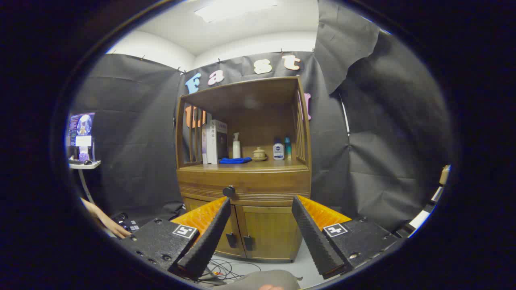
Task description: Pull open the drawer, take out the items inside it, and place them on the countertop above the cabinet.
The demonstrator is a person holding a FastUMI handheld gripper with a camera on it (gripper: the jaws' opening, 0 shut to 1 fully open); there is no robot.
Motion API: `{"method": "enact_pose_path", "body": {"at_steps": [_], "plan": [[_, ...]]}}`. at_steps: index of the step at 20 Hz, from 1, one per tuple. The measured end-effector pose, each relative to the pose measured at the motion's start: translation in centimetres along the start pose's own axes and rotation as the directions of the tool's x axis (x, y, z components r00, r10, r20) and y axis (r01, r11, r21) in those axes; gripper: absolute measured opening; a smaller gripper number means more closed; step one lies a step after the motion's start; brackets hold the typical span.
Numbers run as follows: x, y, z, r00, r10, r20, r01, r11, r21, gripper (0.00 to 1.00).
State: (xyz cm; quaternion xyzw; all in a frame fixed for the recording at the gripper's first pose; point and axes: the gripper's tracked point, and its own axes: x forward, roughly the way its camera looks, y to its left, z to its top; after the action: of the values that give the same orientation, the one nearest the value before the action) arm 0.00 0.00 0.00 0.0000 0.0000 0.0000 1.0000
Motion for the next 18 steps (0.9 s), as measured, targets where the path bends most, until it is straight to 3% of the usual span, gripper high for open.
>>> {"method": "enact_pose_path", "body": {"at_steps": [18], "plan": [[0.0, 0.6, -0.6, 0.999, 0.019, -0.026, -0.02, 0.999, -0.027, 0.99]]}}
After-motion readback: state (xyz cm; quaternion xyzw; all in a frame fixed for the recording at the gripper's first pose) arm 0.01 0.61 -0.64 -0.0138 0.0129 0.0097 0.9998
